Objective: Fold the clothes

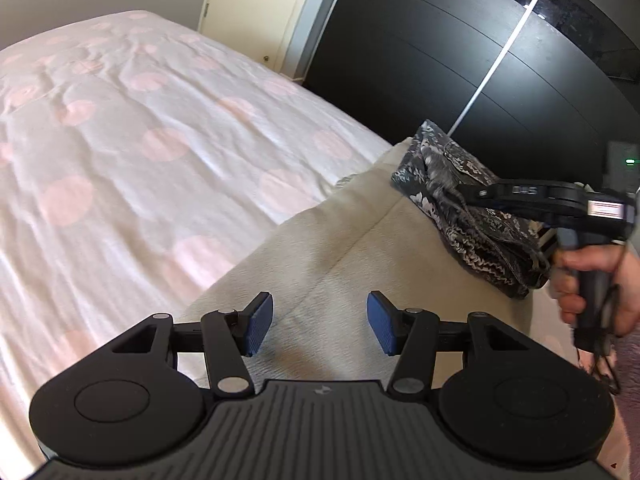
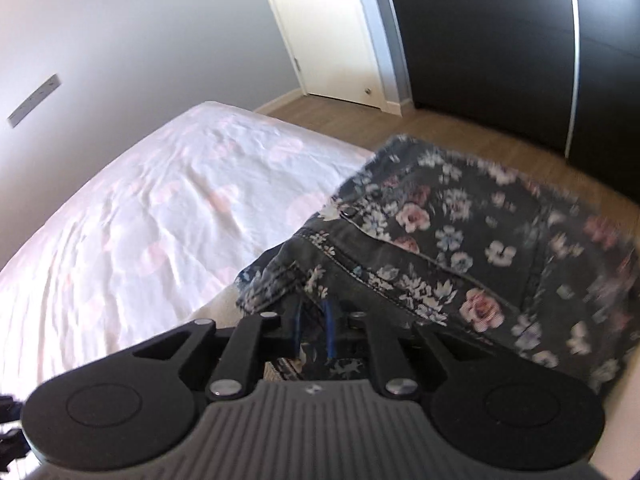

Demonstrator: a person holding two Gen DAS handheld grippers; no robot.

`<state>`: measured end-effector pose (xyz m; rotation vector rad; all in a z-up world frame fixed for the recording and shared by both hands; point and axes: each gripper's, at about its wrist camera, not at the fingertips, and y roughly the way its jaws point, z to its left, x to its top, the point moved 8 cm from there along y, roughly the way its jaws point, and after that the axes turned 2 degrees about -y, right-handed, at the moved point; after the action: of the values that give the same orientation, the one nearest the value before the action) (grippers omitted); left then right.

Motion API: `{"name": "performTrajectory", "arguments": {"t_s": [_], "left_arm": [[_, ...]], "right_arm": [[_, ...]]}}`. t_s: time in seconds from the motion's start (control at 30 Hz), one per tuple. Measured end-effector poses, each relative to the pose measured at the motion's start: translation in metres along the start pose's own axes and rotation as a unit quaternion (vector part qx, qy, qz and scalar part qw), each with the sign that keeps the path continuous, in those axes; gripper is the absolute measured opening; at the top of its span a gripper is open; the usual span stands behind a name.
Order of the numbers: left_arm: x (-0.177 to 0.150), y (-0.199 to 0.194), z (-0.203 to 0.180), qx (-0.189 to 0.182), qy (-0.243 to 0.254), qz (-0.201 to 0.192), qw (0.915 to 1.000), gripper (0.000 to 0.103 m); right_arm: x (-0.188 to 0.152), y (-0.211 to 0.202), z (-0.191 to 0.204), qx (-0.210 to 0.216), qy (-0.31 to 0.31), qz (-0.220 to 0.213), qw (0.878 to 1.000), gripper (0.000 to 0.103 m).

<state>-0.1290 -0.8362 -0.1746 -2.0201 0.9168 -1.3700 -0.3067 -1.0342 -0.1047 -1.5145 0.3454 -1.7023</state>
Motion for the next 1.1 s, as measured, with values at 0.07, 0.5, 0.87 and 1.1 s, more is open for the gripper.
{"name": "performTrajectory", "arguments": {"t_s": [0.07,0.5,0.87,1.1], "left_arm": [[-0.001,0.001,0.007,0.001,-0.005,0.004,1.0000,0.050],[0.000,-0.028,-0.002,-0.001,0.000,-0.004,1.0000,0.050],[0.007,-0.093,-0.099,0.032,0.108,-0.102,0.9885,0.063],[-0.005,-0.132,-0.165,0.038,0.155,-0.173,0.9719,0.076]], "right_arm": [[-0.003,0.018,0.003,-0.011,0.011,0.005,1.000,0.010],[0.008,-0.011,0.002,-0.050,0.014,-0.006,0.999,0.020],[-0.036,-0.201,-0.010,-0.073,-0.002,-0.082,0.994,0.074],[-0.073,-0.301,-0.005,-0.086,-0.001,-0.153,0.984,0.086]]}}
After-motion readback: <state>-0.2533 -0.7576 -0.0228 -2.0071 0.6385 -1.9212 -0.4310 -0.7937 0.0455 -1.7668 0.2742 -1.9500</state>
